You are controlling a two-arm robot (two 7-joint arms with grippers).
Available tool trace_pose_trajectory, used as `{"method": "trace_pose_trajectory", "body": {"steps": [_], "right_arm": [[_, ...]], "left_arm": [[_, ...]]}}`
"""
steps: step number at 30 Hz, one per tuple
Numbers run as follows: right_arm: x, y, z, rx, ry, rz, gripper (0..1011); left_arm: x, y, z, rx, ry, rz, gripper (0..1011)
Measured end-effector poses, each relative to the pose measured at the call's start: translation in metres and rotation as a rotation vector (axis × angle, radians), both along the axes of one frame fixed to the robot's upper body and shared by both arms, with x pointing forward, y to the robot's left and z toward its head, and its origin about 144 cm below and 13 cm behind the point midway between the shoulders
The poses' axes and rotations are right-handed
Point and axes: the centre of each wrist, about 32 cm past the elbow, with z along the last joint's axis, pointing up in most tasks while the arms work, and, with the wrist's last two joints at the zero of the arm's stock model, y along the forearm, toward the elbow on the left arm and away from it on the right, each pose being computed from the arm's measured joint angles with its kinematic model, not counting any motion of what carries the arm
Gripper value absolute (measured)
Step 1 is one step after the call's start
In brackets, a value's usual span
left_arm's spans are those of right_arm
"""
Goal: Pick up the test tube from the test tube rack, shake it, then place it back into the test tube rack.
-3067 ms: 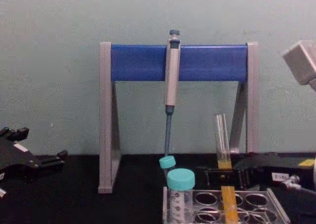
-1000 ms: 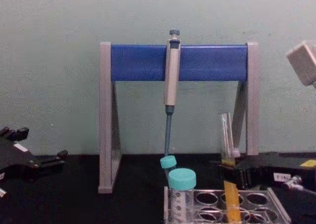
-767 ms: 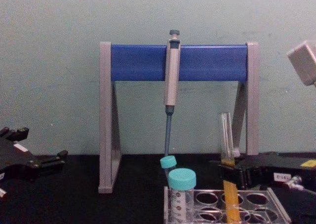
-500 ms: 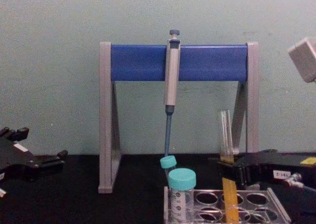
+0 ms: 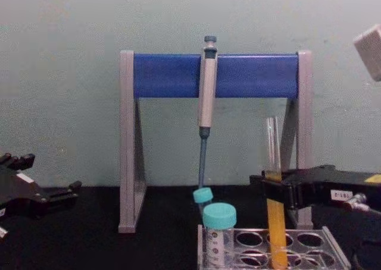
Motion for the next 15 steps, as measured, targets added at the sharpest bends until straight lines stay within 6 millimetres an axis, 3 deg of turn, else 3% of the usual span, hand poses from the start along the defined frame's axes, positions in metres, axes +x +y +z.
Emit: {"method": "trace_pose_trajectory", "body": {"steps": [15], "right_arm": [[-0.005, -0.001, 0.012, 0.009, -0.037, 0.002, 232]], "left_arm": [[0.0, 0.0, 0.0, 0.0, 0.0, 0.0, 1001]]}}
